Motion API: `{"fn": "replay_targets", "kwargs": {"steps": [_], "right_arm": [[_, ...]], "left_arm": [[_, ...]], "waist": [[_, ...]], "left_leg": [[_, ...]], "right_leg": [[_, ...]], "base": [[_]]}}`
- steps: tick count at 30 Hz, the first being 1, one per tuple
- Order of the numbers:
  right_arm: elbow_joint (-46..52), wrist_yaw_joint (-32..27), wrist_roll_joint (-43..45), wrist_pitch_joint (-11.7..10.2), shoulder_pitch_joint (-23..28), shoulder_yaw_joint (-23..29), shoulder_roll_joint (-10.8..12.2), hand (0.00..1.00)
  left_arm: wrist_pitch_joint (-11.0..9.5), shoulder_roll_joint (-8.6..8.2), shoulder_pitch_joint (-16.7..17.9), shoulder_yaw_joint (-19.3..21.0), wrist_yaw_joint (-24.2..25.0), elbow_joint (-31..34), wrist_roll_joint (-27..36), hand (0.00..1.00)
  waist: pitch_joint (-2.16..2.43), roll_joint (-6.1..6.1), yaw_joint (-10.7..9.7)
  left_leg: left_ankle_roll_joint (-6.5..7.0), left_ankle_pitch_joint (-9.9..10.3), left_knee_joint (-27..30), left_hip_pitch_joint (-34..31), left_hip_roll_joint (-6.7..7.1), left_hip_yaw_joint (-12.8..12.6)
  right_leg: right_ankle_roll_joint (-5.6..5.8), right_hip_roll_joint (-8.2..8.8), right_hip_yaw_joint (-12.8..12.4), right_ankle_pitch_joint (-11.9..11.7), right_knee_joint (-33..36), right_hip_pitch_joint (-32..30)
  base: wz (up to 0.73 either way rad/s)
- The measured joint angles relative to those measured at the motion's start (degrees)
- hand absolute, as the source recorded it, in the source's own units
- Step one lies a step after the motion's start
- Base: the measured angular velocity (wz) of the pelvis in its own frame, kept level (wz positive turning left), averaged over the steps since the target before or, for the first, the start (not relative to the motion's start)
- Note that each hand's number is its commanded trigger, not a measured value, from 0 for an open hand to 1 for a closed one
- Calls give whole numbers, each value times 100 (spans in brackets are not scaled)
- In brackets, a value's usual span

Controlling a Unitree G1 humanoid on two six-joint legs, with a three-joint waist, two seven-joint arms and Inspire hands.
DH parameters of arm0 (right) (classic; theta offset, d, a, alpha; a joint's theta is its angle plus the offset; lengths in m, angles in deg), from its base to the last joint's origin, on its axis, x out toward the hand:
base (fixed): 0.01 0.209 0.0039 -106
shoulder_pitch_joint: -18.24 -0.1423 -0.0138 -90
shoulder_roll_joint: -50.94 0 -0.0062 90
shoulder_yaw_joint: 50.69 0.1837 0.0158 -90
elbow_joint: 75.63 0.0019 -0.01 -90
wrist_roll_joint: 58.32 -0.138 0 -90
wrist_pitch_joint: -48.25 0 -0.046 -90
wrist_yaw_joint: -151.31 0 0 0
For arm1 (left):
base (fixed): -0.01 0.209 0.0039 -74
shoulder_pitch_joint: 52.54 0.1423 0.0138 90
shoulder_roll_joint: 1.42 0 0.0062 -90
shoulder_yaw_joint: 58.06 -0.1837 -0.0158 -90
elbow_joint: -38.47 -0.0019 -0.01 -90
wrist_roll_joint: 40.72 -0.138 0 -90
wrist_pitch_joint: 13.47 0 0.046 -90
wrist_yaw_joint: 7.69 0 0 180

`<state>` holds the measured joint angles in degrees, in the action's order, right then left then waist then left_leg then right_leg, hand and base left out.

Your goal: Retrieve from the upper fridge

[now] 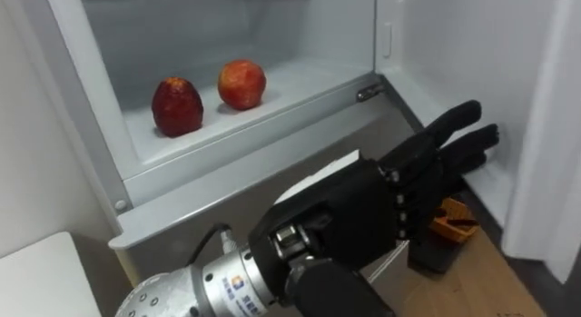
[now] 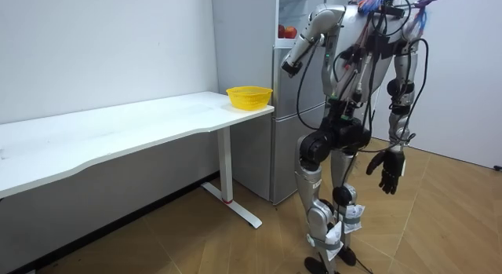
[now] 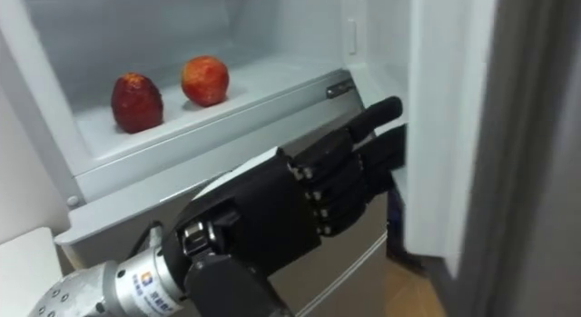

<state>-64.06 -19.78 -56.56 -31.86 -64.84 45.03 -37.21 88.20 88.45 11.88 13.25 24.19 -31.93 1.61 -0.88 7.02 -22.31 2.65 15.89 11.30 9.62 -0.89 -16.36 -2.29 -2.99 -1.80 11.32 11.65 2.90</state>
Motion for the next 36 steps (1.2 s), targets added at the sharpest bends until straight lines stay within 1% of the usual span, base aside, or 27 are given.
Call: {"fn": "replay_targets", "kwargs": {"steps": [3,4,6,10,12,16,19,20,21,22,23,24,25,26,27,28,29,30,31,32,33,34,35,36], "right_arm": [[-36,-2,-153,-10,-43,4,0,0],[-36,-8,-153,-17,-46,3,-1,0],[-36,-33,-171,-54,-66,3,-10,0],[-38,-80,-198,-54,-101,3,-16,0],[-43,-74,-228,-64,-106,3,-35,0],[-66,-68,-355,-69,-105,-73,-70,0],[-108,-75,-343,-62,-104,-128,-91,0],[-109,-84,-340,-52,-144,-120,-98,0],[-98,-108,-336,-54,-113,-98,-99,0],[-92,-130,-333,-55,-110,-94,-99,0],[-88,-183,-321,-60,-83,-93,-102,0],[-83,-226,-311,-77,-54,-91,-102,0],[-82,-245,-292,-107,-35,-90,-100,0],[-84,-256,-266,-141,4,-78,-98,0],[-89,-267,-264,-179,11,7,-98,0],[-91,-274,-263,-196,24,37,-98,0],[-86,-286,-225,-272,69,102,-92,0],[-85,-284,-180,-298,94,150,-93,0],[-76,-300,-116,-324,116,256,-95,0],[-70,-327,48,-360,122,334,-90,0],[-74,-338,175,-382,162,456,-85,0],[-79,-348,202,-398,176,485,-81,0],[-77,-422,332,-459,244,520,-48,0],[-75,-516,453,-522,300,533,-9,0]], "left_arm": [[0,-42,-107,-121,-31,-2,36,0],[0,-54,-123,-146,-41,-3,36,0],[0,-158,-137,-224,-40,-5,36,0],[-1,-250,-153,-327,-34,-5,49,0],[-1,-246,-235,-389,-23,-5,51,0],[-1,-248,-247,-390,-32,-5,66,0],[-1,-158,-246,-368,-34,-4,46,0],[3,-104,-246,-307,-42,-2,45,0],[17,-75,-241,-188,-58,31,43,0],[17,-46,-240,-119,-92,60,43,0],[16,14,-240,37,-160,131,-10,0],[12,110,-215,205,-226,197,-68,0],[12,154,-191,297,-256,240,-131,0],[8,242,-118,525,-288,340,-250,0],[2,363,58,845,-350,485,-326,0],[-6,418,175,1030,-421,578,-382,0],[-23,514,363,1346,-608,750,-481,0],[-37,561,426,1467,-700,826,-561,0],[-49,654,575,1775,-846,1031,-778,0],[-94,700,768,2157,-954,1229,-953,0],[-176,703,964,2499,-1125,1376,-1070,0],[-228,706,1075,2671,-1214,1450,-1167,0],[-307,706,1283,3021,-1387,1603,-1424,0],[-451,709,1469,3360,-1647,1672,-1576,0]], "waist": [[-1,29,-94],[-1,29,-99],[-1,30,-119],[-1,30,-124],[0,31,-130],[2,33,-115],[2,34,-53],[3,35,19],[4,37,116],[4,37,152],[3,35,224],[-1,29,298],[-2,27,359],[-5,19,524],[-3,13,684],[-1,-5,724],[11,-33,816],[17,-45,877],[30,-71,1077],[46,-110,1207],[70,-154,1338],[80,-180,1436],[85,-246,1624],[115,-317,1782]], "left_leg": [[0,0,-2,-6,-13,-13],[0,0,-2,-6,-15,-13],[0,0,-2,-9,-19,-15],[0,0,-11,-15,-23,-16],[0,0,-12,-19,-25,-38],[0,0,-11,-15,-29,-72],[0,0,-12,-3,-33,-55],[-1,0,-13,-7,-34,-48],[-1,0,-13,-11,-38,-47],[-1,0,-13,-12,-39,-46],[-1,0,-13,-9,-40,-1],[-1,-1,-14,-16,-38,100],[-1,-1,-15,-34,-37,147],[-12,-7,-22,-34,-37,190],[-47,-29,-60,-19,-34,245],[-56,-34,-64,-20,-34,298],[-60,-36,-64,-37,-35,413],[-60,-36,-65,-40,-37,446],[-64,-38,-59,-53,-37,510],[-69,-42,-42,-104,-34,598],[-81,-50,-52,-94,-32,648],[-84,-52,-53,-86,-32,680],[-87,-54,-52,-42,-33,770],[-87,-54,-49,-26,-34,815]], "right_leg": [[-9,-14,0,2,-18,1],[-13,-15,-1,-1,-26,3],[-21,-18,5,-6,-53,12],[-31,-22,10,-13,-83,18],[-31,-21,18,-13,-89,19],[-32,-26,7,-13,-87,13],[-36,-37,-15,-16,-69,8],[-38,-43,-31,-17,-56,-2],[-43,-56,-68,-20,-38,-4],[-44,-58,-74,-20,-36,-3],[-46,-59,-58,-21,-21,3],[-49,-56,-3,-19,1,2],[-52,-56,21,-17,11,2],[-56,-59,25,-19,20,-2],[-69,-59,46,-27,8,11],[-74,-59,67,-30,-5,21],[-80,-56,129,-33,-8,34],[-81,-53,173,-33,-9,33],[-91,-43,253,-30,-1,20],[-101,-28,362,-26,1,14],[-111,-13,432,-19,4,41],[-113,-13,479,-17,3,64],[-127,-15,519,-8,1,112],[-139,-8,598,2,-25,140]], "base": [[0],[0],[0],[0],[0],[0],[-5],[-13],[-13],[-6],[7],[9],[6],[0],[5],[23],[31],[39],[31],[44],[39],[34],[23],[28]]}}
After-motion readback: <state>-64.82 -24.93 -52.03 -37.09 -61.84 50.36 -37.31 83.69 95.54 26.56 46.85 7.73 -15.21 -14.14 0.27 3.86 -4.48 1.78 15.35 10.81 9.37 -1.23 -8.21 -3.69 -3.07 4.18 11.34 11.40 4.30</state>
